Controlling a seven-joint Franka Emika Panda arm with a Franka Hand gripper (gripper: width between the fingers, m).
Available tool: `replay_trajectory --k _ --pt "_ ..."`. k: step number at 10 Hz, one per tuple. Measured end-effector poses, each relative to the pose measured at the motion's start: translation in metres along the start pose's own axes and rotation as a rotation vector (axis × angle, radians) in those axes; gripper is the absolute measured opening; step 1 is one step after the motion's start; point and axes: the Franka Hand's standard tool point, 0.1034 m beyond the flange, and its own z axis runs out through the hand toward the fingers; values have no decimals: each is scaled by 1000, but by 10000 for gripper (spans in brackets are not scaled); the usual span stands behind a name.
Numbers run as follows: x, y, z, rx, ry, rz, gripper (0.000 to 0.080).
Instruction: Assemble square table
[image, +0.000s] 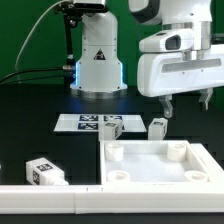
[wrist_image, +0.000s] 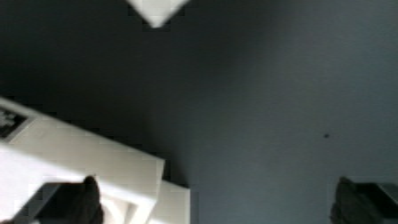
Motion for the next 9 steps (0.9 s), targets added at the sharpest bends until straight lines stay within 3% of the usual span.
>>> replay_trajectory --k 4,7,9 --pt "-3 -1 2 36 0 261 649" --pt "-13 36 13 47 -91 592 649" --pt "-22 35 18 66 -51 736 649"
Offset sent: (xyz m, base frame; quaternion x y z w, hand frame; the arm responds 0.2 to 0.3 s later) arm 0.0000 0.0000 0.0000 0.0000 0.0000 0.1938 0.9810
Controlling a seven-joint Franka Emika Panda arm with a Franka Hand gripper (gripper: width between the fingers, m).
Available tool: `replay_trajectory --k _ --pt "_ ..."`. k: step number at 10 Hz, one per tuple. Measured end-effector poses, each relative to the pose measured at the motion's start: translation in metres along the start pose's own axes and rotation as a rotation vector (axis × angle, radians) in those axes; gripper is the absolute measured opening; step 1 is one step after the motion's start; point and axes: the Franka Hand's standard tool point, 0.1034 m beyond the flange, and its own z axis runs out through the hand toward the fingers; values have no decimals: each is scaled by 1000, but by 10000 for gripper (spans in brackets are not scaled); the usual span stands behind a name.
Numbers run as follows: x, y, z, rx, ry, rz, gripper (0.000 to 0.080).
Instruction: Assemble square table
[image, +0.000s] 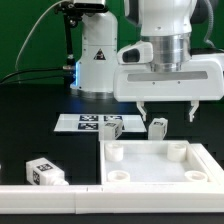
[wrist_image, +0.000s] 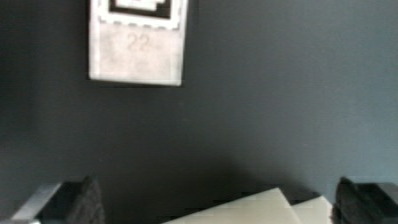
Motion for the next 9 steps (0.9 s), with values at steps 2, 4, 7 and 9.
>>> replay_trajectory --k 2,4,7,9 --pt "-2 -3 0 7 -15 123 649" --pt "-10 4 2 -26 -106 139 649" --pt "-1 2 -8 -56 -291 165 649" --pt "-4 7 -10 -49 -366 173 649"
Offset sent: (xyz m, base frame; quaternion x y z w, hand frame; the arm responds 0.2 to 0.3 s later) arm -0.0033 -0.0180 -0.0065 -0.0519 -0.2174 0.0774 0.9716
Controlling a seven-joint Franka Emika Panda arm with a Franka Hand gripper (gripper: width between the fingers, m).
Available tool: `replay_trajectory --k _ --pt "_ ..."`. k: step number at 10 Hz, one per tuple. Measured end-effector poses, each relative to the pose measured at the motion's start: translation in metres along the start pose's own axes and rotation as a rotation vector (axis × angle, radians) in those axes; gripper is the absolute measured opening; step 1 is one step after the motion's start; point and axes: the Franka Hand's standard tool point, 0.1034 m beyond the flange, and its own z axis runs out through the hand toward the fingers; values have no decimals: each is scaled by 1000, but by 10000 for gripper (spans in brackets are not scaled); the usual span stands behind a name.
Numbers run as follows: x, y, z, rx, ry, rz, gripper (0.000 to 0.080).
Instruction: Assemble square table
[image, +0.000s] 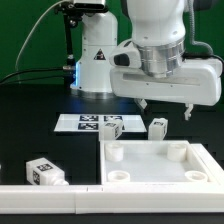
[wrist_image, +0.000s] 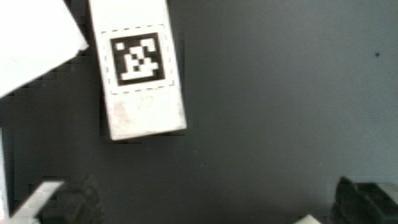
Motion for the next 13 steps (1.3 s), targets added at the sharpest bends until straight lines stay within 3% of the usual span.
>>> replay_trajectory --k 3,5,8,9,13 --pt "9 6 12 1 -197 -229 649" --pt "15 6 14 27 -353 -258 649" --pt "8 8 18 7 -565 -257 649" --pt "5 12 21 -27 -667 -203 649" --pt "9 10 25 -28 -683 -195 649"
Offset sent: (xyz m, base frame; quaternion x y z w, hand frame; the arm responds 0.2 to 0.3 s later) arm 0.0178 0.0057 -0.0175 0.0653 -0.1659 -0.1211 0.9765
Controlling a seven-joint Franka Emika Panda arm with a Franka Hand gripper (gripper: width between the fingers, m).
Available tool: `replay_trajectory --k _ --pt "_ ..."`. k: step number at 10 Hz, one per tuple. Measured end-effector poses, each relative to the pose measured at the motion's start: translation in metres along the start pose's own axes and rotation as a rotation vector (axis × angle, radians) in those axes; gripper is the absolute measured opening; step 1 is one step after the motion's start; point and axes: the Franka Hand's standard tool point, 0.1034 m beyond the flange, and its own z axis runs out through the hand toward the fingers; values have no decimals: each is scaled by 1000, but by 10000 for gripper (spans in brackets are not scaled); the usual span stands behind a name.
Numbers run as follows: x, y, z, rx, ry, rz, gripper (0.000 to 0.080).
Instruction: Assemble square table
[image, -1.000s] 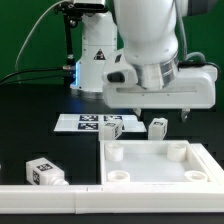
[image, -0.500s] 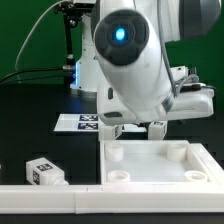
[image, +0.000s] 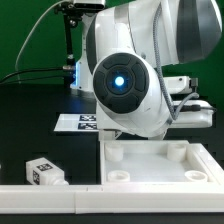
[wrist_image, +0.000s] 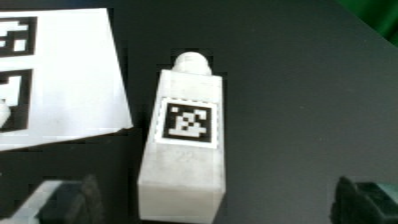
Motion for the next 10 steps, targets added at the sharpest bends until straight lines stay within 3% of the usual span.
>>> replay_trajectory --k 1,3,4,6,7,10 --pt "-1 1 2 -1 -4 19 649" --pt "-10 7 22 -17 -39 129 649" --pt "-11 7 23 -18 -39 137 649" --pt "-6 9 37 -23 -34 143 649" --pt "-6 8 36 -23 -34 141 649" --pt "-6 9 37 -23 -35 141 280"
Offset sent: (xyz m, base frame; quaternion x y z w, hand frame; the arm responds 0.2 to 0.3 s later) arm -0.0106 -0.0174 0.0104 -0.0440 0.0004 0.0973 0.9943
